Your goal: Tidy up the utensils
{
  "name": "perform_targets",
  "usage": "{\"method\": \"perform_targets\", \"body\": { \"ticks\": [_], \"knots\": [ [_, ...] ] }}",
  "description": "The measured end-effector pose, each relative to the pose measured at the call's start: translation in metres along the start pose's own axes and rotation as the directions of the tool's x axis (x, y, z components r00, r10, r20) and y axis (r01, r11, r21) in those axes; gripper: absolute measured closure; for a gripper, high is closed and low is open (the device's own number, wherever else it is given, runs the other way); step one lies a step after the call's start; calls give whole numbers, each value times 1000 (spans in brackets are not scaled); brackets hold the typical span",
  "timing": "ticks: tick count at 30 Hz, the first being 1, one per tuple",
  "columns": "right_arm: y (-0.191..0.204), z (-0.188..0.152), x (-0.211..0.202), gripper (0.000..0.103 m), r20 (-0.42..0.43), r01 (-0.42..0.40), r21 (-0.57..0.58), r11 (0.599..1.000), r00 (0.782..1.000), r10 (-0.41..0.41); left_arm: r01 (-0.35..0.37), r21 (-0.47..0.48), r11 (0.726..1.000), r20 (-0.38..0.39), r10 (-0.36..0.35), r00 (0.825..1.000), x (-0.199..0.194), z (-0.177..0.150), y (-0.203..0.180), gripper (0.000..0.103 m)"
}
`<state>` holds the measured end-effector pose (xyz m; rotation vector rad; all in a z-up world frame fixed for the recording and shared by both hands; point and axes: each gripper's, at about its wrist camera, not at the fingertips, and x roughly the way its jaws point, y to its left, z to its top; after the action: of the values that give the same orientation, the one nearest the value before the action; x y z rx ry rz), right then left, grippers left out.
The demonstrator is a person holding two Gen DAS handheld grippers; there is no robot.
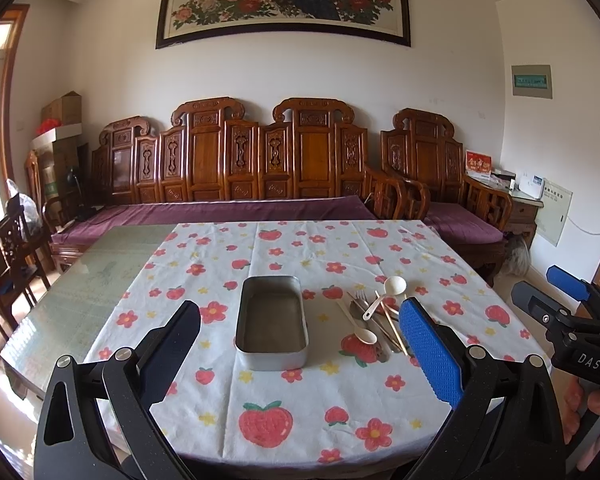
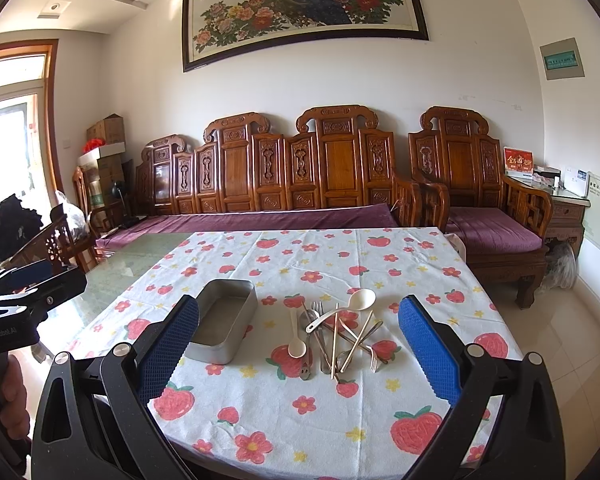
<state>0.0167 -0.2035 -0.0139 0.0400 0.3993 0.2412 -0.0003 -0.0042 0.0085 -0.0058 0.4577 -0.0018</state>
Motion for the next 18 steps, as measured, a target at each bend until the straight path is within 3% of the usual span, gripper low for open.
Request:
{"method": "perform_targets", "body": {
  "ticks": [18],
  "knots": [
    [3,5,-2,3,3,0,2,1000,1000,0,8,-3,1000,15,-8,1000,-7,4,0,7]
  ]
}}
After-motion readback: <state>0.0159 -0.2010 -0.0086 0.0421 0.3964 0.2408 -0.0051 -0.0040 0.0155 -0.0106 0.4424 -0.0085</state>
